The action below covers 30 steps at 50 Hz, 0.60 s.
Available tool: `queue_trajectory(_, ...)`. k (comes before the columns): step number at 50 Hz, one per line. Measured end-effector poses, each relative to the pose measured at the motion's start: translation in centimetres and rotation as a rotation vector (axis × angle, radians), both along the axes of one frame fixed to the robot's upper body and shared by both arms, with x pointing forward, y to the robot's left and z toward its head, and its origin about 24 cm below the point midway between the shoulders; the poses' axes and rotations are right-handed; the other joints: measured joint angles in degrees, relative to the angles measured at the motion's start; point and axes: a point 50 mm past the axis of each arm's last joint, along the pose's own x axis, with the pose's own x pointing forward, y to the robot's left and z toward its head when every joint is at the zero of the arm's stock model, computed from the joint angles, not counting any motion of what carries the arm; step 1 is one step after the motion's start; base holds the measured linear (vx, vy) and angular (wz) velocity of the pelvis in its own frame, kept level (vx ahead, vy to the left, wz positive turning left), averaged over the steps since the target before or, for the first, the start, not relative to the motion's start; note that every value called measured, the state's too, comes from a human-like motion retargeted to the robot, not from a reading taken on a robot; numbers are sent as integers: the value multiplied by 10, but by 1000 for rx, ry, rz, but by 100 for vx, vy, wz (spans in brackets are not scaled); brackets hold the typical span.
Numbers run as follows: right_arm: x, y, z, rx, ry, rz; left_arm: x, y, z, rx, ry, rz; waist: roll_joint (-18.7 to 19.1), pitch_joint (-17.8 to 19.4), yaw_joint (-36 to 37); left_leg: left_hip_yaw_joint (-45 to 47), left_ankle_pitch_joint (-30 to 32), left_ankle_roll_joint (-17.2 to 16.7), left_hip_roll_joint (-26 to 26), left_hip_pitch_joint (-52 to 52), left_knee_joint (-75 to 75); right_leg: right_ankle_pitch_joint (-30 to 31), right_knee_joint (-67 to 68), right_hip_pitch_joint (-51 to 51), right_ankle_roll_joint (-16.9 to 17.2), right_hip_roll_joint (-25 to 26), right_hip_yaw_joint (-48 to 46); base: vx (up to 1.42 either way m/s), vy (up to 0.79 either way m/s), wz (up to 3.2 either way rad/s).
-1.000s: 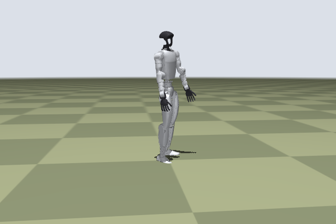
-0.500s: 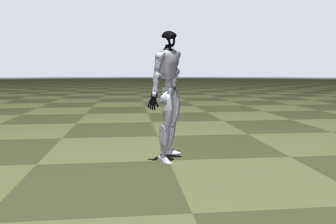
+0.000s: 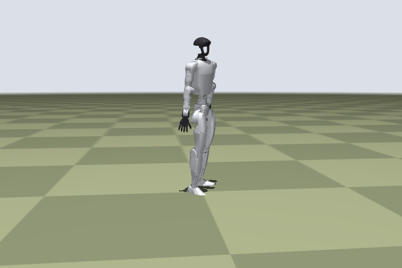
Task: Upper body actions
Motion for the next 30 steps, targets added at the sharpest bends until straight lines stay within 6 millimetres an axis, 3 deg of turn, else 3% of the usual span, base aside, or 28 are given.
queue_trajectory(5, 6, -2, 0, -29, -43, -73, 10, 7, 1, 45, 23, 18, 2, -4, -33, -38, 8, 0, -5, -10, 5, 9, -11, 9, 5, -10, -39, 0, -1, 54)
queue_trajectory(8, 26, -3, 0, -43, -105, -51, 31, 22, 1, 86, 6, -47, 5, -13, -10, -20, 7, -1, -1, -12, 5, 7, -5, 1, 6, -9, -21, -6, -2, -32)
queue_trajectory(12, 75, 3, 4, 11, -207, -82, 89, 40, 4, 134, -104, -32, 5, -24, -4, -20, 9, 0, -2, -15, 6, 8, -5, 0, 5, -10, -23, -7, -4, 8)
queue_trajectory(16, 149, 17, 19, 98, -379, -132, 173, 54, 21, 191, -314, 32, 5, -41, 2, -21, 12, 0, -3, -19, 7, 10, -6, -2, 5, -12, -26, -6, -7, 7)
queue_trajectory(19, 211, 34, 43, 189, -538, -161, 240, 62, 48, 234, -499, 56, 4, -54, 5, -22, 13, 1, -4, -20, 8, 10, -6, -1, 4, -12, -28, -2, -9, 5)
queue_trajectory(23, 285, 61, 89, 351, -736, -215, 317, 70, 98, 317, -736, 70, 1, -71, 4, -23, 13, 0, -3, -21, 11, 10, -5, 0, 4, -12, -28, 2, -12, 1)
queue_trajectory(27, 341, 89, 144, 534, -889, -270, 374, 70, 154, 358, -957, 132, -2, -86, 1, -22, 11, 0, -2, -22, 13, 9, -5, -1, 3, -10, -27, 1, -11, -3)
queue_trajectory(30, 371, 106, 187, 633, -997, -250, 408, 64, 196, 329, -1122, 226, -3, -97, -1, -20, 10, -1, 0, -26, 13, 8, -5, -5, 3, -9, -25, 1, -8, -6)
